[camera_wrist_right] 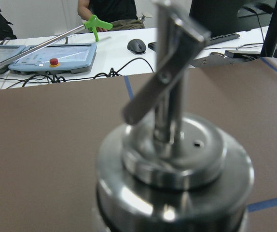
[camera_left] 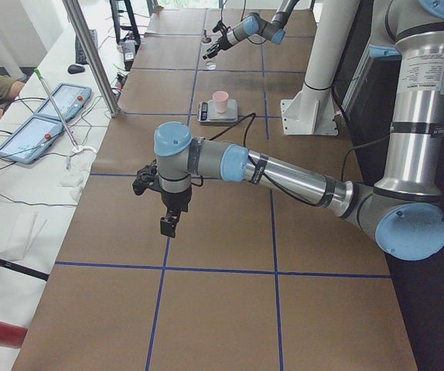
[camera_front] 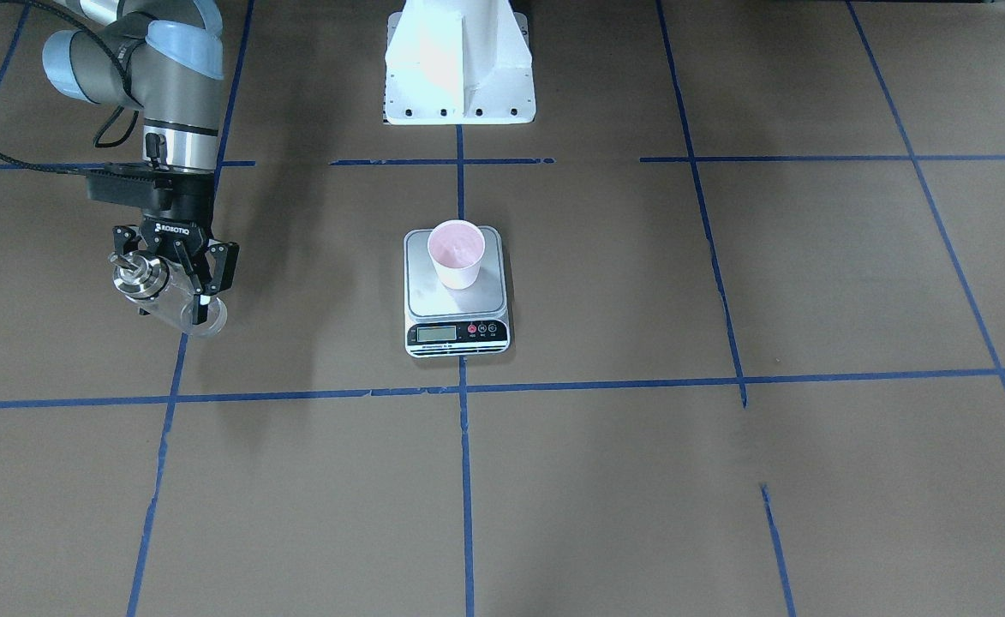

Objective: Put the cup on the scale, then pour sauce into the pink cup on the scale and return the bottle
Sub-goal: 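Carry the upright bottle back toward its starting spot, then lower the glass sauce bottle onto the table beside the scale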

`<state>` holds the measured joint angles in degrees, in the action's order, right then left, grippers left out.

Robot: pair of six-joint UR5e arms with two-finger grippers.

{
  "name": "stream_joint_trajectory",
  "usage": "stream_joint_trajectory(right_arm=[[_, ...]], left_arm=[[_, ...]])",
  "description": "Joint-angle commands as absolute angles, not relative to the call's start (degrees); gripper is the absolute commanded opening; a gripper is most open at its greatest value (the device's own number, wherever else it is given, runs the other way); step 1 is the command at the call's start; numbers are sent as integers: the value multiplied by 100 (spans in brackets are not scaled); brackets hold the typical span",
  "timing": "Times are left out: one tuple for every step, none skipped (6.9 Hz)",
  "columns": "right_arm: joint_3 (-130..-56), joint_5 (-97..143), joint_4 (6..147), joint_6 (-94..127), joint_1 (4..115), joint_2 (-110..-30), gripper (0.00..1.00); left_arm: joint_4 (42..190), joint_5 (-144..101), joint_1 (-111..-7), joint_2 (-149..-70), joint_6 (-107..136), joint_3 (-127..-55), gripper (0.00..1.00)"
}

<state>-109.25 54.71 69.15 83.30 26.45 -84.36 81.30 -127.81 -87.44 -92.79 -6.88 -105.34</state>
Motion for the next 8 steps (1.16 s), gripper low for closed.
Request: stream_joint_trajectory(right_arm=[[-10810, 5370, 6891, 8341, 2637, -8578, 0], [-10776, 5379, 6891, 8332, 2628, -8656, 0], [-10758, 5379, 6891, 8341, 2619, -8657, 0], [-10636, 5388, 6891, 8341, 2619, -8657, 0], [-10609, 5396, 6891, 8332, 2610, -8657, 0], [-10608, 5396, 6891, 8332, 2584, -8657, 0], [-10617, 5405, 6891, 8341, 2567, -8649, 0], [-10626, 5440, 6882, 8341, 2549, -8648, 0]], left_arm=[[8130, -12779, -8736, -9307, -686, -10564, 100], [8130, -12771, -8736, -9316, -686, -10564, 100], [8130, -12771, -8736, -9316, -677, -10564, 100], [8130, -12771, -8736, -9325, -677, -10564, 100], [8130, -12771, -8736, -9334, -677, -10564, 100], [8130, -12771, -8736, -9334, -677, -10556, 100], [8130, -12771, -8736, -9334, -677, -10556, 100], [8130, -12771, -8728, -9334, -677, -10556, 100]])
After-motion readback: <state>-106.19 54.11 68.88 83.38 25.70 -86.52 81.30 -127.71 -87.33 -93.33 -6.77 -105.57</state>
